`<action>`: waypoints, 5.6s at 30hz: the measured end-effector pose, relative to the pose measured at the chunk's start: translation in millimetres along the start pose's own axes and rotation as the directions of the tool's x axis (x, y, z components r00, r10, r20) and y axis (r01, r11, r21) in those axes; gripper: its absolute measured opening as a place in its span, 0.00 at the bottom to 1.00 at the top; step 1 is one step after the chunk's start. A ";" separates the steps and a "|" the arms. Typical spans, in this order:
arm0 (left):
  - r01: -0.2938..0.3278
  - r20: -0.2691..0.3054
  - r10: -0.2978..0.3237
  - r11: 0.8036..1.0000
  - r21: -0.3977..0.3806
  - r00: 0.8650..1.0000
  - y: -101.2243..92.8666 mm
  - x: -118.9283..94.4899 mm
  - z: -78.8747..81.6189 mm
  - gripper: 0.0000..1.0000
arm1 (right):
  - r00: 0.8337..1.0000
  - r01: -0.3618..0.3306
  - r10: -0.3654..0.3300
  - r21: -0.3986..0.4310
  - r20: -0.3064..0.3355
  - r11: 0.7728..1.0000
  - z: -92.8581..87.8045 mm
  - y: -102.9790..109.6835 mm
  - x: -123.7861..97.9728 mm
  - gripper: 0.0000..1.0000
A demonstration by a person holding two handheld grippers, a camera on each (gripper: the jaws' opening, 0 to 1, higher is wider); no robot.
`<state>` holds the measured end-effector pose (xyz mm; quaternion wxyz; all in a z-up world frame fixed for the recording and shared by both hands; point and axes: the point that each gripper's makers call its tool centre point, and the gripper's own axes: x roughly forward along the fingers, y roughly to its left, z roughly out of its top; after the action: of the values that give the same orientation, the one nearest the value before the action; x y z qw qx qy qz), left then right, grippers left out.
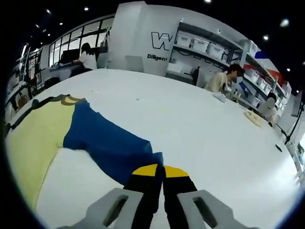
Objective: Fold the garment on the visible template until the final outline fits inside the template.
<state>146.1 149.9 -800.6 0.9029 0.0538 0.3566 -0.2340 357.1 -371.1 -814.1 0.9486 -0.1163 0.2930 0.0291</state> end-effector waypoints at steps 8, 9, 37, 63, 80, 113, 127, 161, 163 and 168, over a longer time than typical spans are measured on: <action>0.012 0.015 -0.013 1.000 0.026 1.000 -1.6 0.1 4.7 0.94 | 0.997 0.069 -0.069 0.008 -0.022 0.998 -5.4 -34.4 17.0 0.00; 0.019 0.009 -0.020 0.999 0.029 1.000 -3.0 0.9 3.7 0.95 | 0.997 0.073 -0.073 0.010 -0.029 0.997 -7.2 -36.6 18.9 0.00; 0.047 -0.050 -0.044 0.997 0.065 0.998 -10.2 0.9 1.4 0.96 | 0.985 0.154 -0.145 0.095 -0.090 0.984 -51.7 -74.1 32.3 0.00; 0.026 -0.020 -0.025 0.998 0.052 0.999 -6.8 1.1 3.5 0.99 | 0.996 0.085 -0.077 0.386 -0.035 0.918 -44.0 -62.7 6.7 0.50; 0.017 -0.019 -0.016 0.998 0.054 1.000 -7.6 -7.1 2.2 0.99 | 0.983 0.120 -0.072 0.301 -0.166 0.946 -70.6 -56.2 -0.3 0.19; 0.011 0.000 -0.011 0.998 0.057 1.000 -7.2 -16.7 0.8 0.99 | 0.998 0.022 -0.001 0.353 -0.061 0.935 -30.5 -31.5 -4.4 0.00; 0.048 0.014 -0.049 0.997 0.060 0.999 -8.1 -8.6 7.2 0.99 | 0.990 -0.137 0.124 0.323 0.062 0.937 30.8 23.6 -8.0 0.00; 0.049 0.026 -0.051 0.995 0.081 0.998 -10.5 -18.0 8.5 0.99 | 0.872 -0.483 0.449 0.199 0.193 0.853 154.1 221.4 -18.6 0.00; 0.048 0.025 -0.050 0.996 0.079 0.998 -9.3 -18.8 7.5 0.99 | 0.864 -0.498 0.464 0.193 0.194 0.846 157.3 232.6 -19.9 0.00; 0.048 0.018 -0.050 0.996 0.078 0.999 -8.3 -19.6 5.0 0.99 | 0.851 -0.520 0.490 0.176 0.187 0.836 163.1 255.8 -20.5 0.00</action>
<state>132.9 148.8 -783.2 0.8976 0.0776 0.3394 -0.2702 398.2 -83.6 -724.0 0.9313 0.0734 0.2505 0.2540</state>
